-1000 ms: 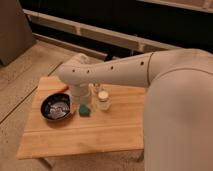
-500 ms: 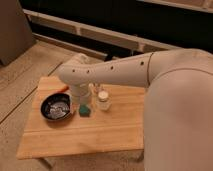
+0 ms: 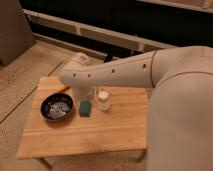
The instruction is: Place the ceramic cup over the eraser
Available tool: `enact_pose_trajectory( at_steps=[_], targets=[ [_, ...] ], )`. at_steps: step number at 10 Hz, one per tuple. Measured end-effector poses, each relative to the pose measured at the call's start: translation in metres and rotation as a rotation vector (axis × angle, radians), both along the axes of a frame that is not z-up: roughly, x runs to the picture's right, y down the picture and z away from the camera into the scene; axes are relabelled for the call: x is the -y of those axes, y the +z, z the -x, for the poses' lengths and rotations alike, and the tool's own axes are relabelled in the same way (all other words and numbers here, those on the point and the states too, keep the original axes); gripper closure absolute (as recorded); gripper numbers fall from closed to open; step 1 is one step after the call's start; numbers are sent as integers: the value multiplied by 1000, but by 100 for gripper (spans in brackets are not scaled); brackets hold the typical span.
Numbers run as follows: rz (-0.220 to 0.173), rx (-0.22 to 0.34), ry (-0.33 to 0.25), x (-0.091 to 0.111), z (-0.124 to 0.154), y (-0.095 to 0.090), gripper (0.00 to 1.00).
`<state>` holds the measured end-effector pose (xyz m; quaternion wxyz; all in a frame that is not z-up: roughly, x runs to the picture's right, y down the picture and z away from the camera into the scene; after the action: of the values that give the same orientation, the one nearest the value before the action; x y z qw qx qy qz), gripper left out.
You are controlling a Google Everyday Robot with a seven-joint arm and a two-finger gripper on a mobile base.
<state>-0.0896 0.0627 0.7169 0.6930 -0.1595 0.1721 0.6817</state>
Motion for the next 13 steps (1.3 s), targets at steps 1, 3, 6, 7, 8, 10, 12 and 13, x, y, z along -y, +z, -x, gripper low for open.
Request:
enact_pose_trajectory(
  at_steps=[1, 3, 6, 7, 8, 10, 12, 13],
  targets=[
    [-41, -3, 11, 4, -3, -1, 35],
    [-72, -10, 26, 6, -6, -2, 35],
    [-67, -11, 23, 5, -5, -2, 35],
    [-63, -15, 25, 6, -8, 0, 35],
    [-59, -42, 27, 10, -24, 5, 35],
    [-64, -55, 38, 19, -46, 14, 35],
    [-66, -36, 48, 23, -52, 23, 35],
    [-65, -21, 66, 26, -58, 30, 35]
  ],
)
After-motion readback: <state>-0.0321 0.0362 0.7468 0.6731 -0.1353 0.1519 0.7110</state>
